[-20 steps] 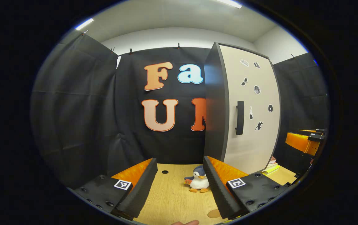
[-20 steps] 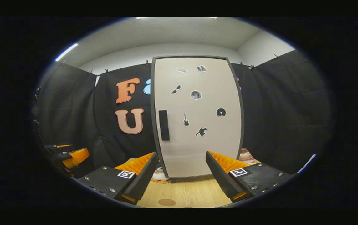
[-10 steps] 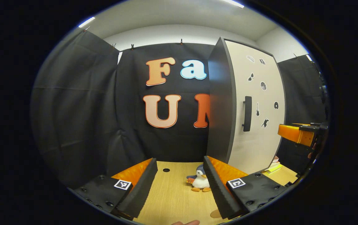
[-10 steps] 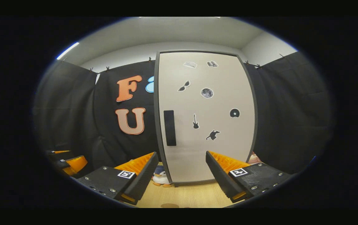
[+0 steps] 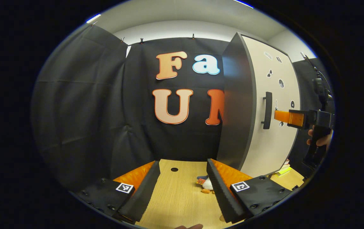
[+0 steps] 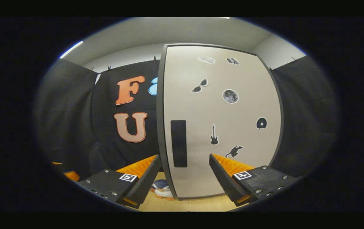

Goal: Open the cabinet door with the right hand, grasp the bottle in the cabinet with the left hand and place it on the coaster, then close the cabinet door with the right hand.

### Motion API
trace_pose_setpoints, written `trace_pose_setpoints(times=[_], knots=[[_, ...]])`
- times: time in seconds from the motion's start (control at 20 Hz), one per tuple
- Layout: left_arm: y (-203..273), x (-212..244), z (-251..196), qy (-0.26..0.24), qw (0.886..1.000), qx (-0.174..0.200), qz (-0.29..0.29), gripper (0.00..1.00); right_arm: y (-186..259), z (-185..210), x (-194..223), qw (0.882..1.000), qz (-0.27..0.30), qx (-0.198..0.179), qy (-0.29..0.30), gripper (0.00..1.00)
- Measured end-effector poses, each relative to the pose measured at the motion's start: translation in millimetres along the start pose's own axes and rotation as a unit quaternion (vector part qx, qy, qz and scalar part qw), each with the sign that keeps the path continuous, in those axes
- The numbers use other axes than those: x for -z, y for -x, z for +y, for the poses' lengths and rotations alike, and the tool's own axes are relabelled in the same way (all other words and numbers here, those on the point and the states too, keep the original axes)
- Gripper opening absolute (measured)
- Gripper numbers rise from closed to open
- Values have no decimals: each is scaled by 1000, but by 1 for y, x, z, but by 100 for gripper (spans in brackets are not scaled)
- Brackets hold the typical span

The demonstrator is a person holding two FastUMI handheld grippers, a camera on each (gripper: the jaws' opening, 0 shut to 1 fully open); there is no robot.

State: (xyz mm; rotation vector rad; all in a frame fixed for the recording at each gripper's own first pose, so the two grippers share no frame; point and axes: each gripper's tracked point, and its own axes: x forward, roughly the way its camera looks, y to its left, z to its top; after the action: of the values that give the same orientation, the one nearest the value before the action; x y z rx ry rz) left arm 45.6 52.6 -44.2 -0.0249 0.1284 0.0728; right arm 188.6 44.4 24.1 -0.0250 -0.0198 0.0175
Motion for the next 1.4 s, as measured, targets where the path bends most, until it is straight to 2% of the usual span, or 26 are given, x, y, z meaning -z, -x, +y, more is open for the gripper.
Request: trace_pose_setpoints(times=[0.35,0.4,0.5,0.55,0.75,0.8,0.85,0.9,1.0,1.1,1.2,1.25,1.35,1.4], knots=[[-16,12,40,15,999,-37,18,96,-53,9,-11,1000,-8,2,0,95],[-18,10,46,14,999,-43,17,95,-60,9,-9,1000,-3,2,0,87],[-22,11,53,13,998,-51,17,96,-66,10,-8,1000,-7,2,8,94],[-22,13,55,14,998,-52,19,96,-68,9,-10,1000,-14,6,12,94],[-25,21,58,17,998,-55,29,96,-72,2,-3,1000,-3,23,18,70],[-25,21,59,17,998,-56,29,96,-72,1,-1,1000,0,25,16,54],[-24,21,62,16,998,-58,30,96,-72,5,-2,1000,1,18,8,52],[-23,21,62,15,998,-59,31,96,-72,5,-1,1000,1,20,3,41],[-21,25,62,17,997,-63,34,96,-70,3,-1,1000,3,20,2,35],[-16,26,63,18,997,-66,35,96,-67,4,0,1000,9,16,-10,34],[-7,25,61,14,997,-67,33,96,-63,3,-1,1000,16,13,-20,27],[-2,22,60,12,997,-70,31,96,-60,3,-1,1000,18,12,-23,30],[11,19,57,8,997,-76,27,96,-52,3,-5,1000,19,6,-23,29],[21,17,53,7,997,-77,25,96,-46,4,-8,999,20,2,-27,24]])
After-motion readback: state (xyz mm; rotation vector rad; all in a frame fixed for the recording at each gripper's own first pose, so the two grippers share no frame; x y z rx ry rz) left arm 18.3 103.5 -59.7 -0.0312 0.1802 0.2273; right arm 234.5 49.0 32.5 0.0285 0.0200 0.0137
